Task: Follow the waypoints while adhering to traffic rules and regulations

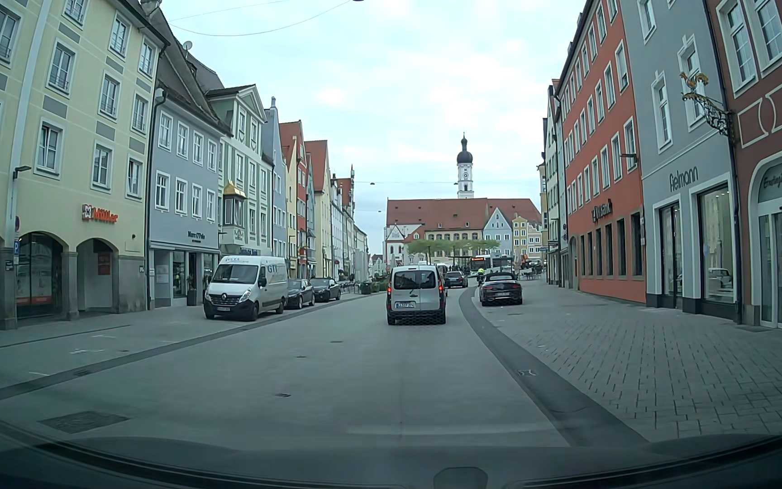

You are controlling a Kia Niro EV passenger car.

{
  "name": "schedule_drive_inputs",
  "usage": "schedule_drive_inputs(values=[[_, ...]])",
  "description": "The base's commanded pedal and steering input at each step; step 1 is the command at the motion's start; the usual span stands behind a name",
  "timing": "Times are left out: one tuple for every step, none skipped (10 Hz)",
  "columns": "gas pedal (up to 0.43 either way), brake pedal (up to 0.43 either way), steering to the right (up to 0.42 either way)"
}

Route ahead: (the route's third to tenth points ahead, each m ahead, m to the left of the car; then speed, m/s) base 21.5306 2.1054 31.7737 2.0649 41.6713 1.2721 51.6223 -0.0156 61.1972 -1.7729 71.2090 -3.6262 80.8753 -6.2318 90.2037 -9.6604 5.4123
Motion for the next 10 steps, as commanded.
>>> schedule_drive_inputs(values=[[0.039,0.000,0.005],[0.039,0.000,0.004],[0.039,0.000,-0.003],[0.039,0.000,-0.010],[0.039,0.000,-0.011],[0.039,0.000,-0.006],[0.039,0.000,-0.004],[0.039,0.000,-0.003],[0.039,0.000,-0.004],[0.039,0.000,-0.004]])
